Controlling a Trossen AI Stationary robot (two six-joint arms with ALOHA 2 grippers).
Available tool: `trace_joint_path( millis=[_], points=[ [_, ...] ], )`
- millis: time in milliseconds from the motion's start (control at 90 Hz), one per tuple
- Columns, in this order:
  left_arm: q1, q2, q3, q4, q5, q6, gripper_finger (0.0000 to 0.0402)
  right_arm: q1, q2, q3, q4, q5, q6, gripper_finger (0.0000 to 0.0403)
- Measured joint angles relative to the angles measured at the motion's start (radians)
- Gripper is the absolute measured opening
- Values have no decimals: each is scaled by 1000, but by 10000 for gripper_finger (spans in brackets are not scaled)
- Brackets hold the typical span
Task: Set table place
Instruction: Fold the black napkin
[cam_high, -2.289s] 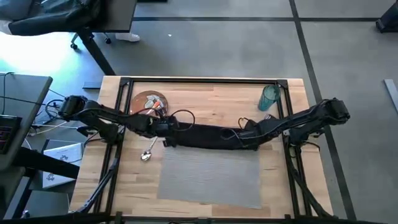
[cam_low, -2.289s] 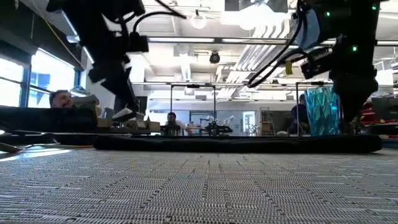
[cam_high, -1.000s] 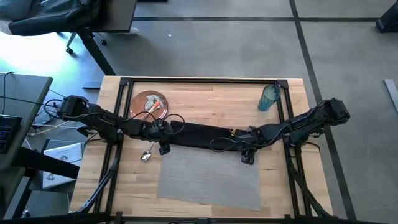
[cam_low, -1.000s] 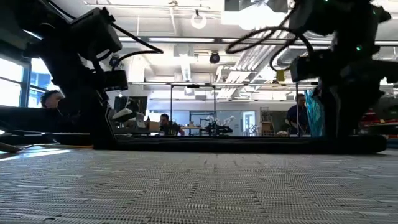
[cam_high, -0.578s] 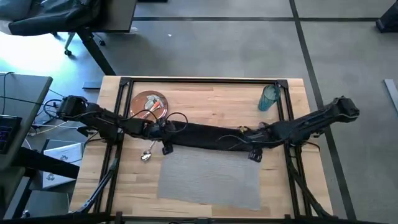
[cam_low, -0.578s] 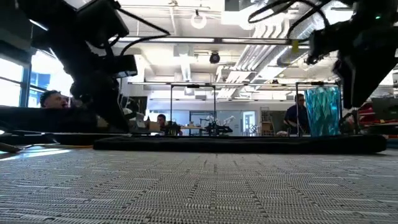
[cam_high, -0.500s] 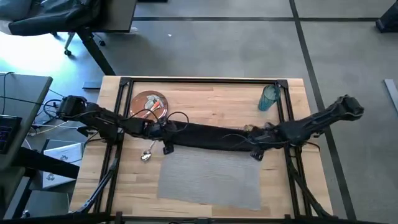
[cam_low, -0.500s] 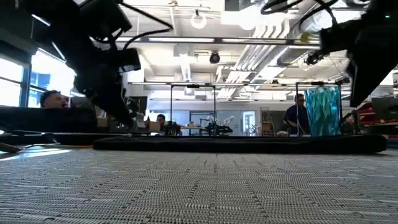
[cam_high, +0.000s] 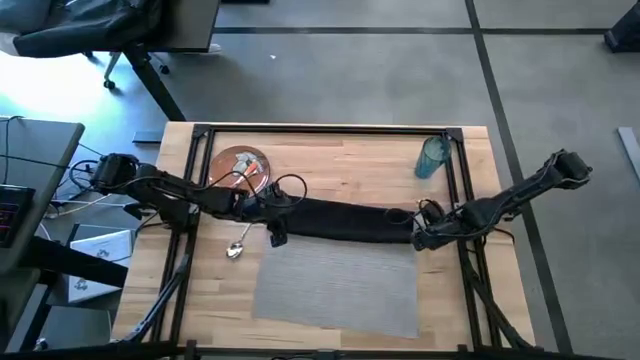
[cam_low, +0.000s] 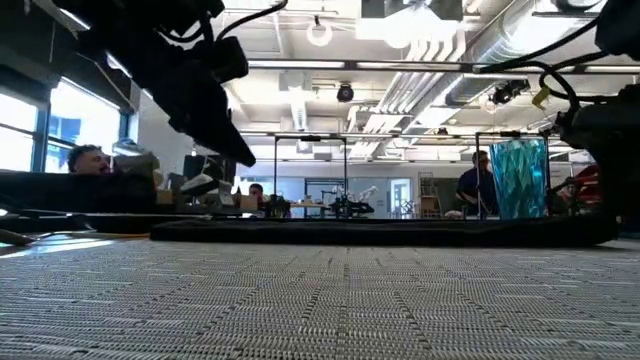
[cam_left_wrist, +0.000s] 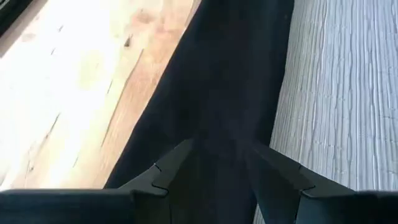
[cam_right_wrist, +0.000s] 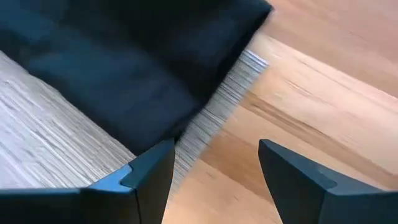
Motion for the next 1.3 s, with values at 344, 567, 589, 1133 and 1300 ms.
trace_joint_path(
  millis=[344, 567, 589, 1133, 1300],
  points=[
    [0, 0, -6, 19, 0, -8, 130, 0, 0, -50, 163, 72, 24, 220],
    [0, 0, -6, 13, -1, -8, 130, 0, 1, -94, 215, 93, 78, 220],
    [0, 0, -6, 13, 0, -8, 130, 0, 0, -99, 229, 94, 79, 220],
    [0, 0, -6, 13, -3, 1, 130, 0, 0, -105, 311, 117, 64, 220],
    [0, 0, -6, 13, -5, 1, 130, 0, 1, -133, 360, 151, 85, 220]
  ],
)
